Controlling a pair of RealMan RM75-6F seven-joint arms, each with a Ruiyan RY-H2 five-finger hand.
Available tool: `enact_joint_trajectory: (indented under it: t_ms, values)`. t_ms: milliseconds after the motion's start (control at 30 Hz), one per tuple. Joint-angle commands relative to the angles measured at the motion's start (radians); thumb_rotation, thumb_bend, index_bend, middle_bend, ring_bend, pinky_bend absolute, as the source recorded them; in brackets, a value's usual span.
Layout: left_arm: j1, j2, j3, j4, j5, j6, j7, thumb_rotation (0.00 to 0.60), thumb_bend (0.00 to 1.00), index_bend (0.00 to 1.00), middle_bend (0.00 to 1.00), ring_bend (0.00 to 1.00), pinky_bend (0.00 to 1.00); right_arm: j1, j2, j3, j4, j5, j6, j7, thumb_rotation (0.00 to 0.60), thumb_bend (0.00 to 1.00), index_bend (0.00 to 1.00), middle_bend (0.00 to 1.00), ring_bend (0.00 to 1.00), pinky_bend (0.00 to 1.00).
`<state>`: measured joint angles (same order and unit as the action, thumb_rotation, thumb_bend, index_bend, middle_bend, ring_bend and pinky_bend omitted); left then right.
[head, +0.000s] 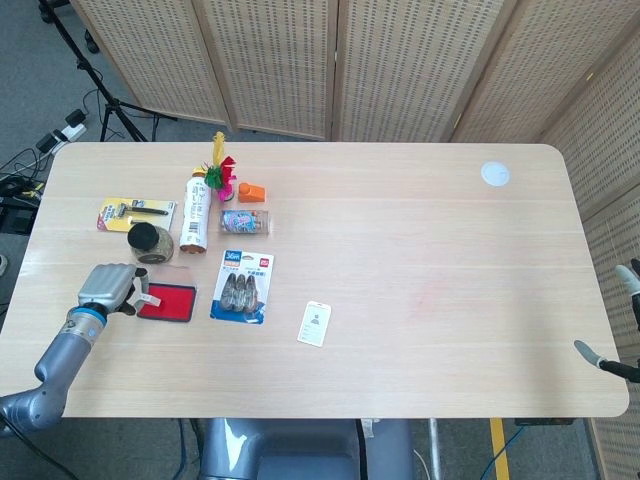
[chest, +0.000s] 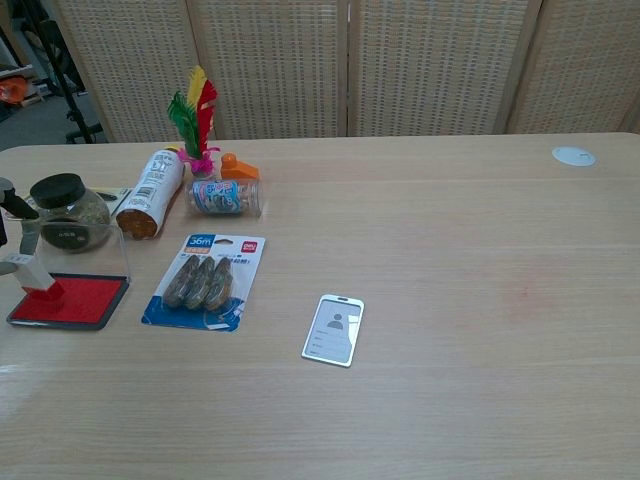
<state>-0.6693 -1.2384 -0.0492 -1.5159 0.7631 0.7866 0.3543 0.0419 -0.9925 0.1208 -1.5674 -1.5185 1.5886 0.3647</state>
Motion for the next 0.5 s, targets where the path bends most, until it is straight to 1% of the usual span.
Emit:
enact_joint_trajectory:
  t_ms: [33,500]
  values:
    - [-0.003,-0.004,0.002,0.005,-0.004,0.0,-0.002,0.6,0.42,0.59,1.0,0.99,0.9,0.0,0.0,0.0,0.0,0.0,0.0,0.0,0.6,0.0,0.0,0.0,0.0,0.0]
    - [-0.012,-0.043,0.017,0.059,-0.012,-0.017,-0.014,0.6,0.42,0.59,1.0,0.99,0.9,-0.001,-0.002,0.004,0.007,0.003,0.004,0.021,0.6,0.0,0.0,0.0,0.0,0.0]
